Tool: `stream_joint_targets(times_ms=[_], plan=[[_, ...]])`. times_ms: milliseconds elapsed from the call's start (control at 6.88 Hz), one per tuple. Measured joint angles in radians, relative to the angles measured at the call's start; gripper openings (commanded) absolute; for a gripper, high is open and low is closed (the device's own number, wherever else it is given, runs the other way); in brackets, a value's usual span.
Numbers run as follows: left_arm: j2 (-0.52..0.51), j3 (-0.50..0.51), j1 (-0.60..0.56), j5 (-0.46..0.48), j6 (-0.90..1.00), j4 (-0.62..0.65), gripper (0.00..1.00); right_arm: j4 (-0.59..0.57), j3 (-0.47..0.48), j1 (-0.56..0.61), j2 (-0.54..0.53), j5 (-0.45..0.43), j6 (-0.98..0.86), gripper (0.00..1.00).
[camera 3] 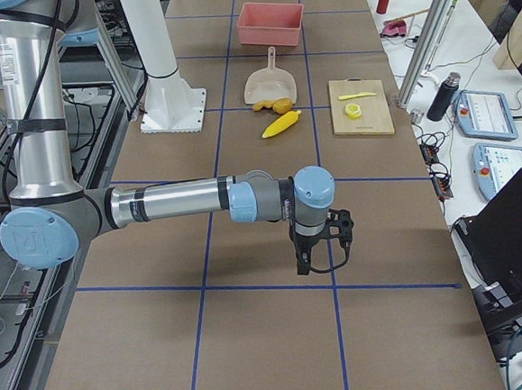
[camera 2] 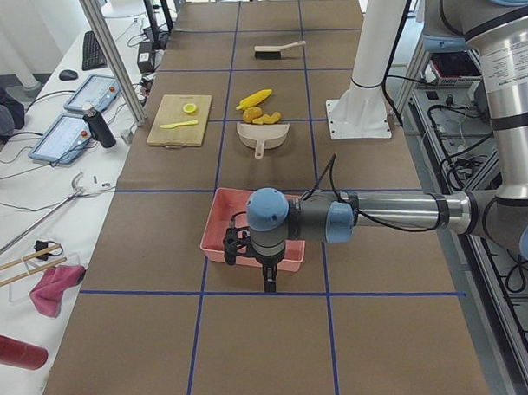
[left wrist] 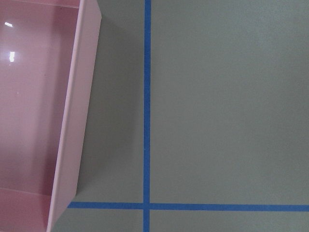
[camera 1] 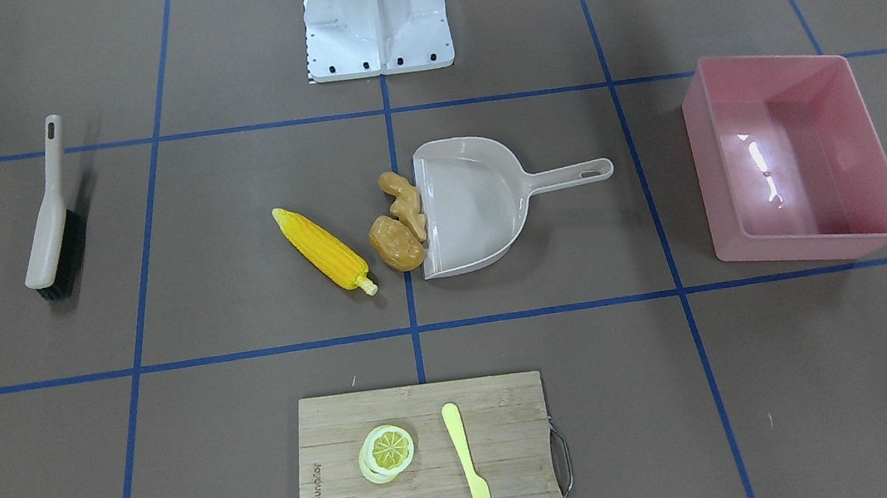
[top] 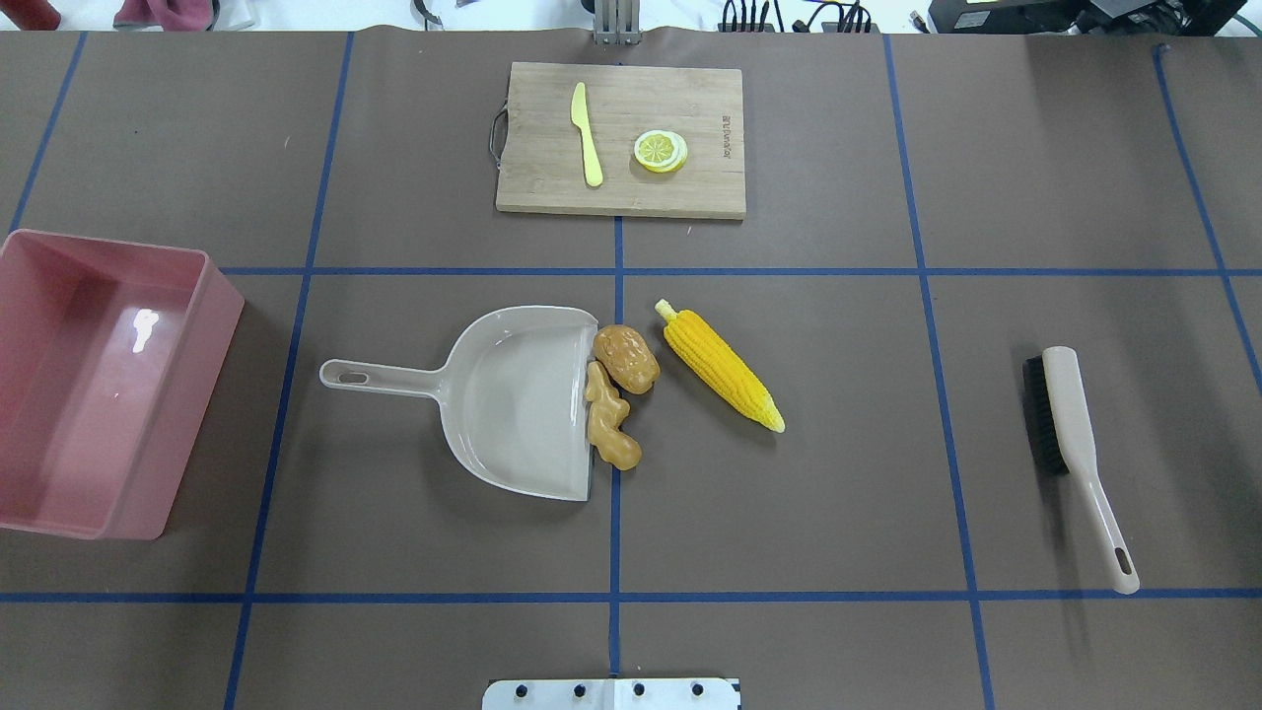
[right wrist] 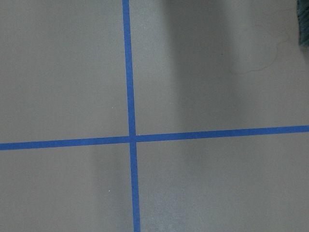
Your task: Sweep and dump trash into bin
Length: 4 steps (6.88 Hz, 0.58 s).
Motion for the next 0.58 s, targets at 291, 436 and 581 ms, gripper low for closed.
stream_joint_targets(times_ms=[291,436,581], plan=[[0.001,0.001,-0.005,0.000,0.000,0.001,0.99,0.001,0.008,0.000,-0.002,0.005,0.004,1.00],[0.002,0.003,-0.006,0.000,0.001,0.001,0.99,0.002,0.025,0.000,-0.004,0.004,0.006,1.00],[0.003,0.006,-0.007,0.000,0.001,0.001,0.99,0.002,0.050,0.000,-0.001,-0.001,0.009,1.00]])
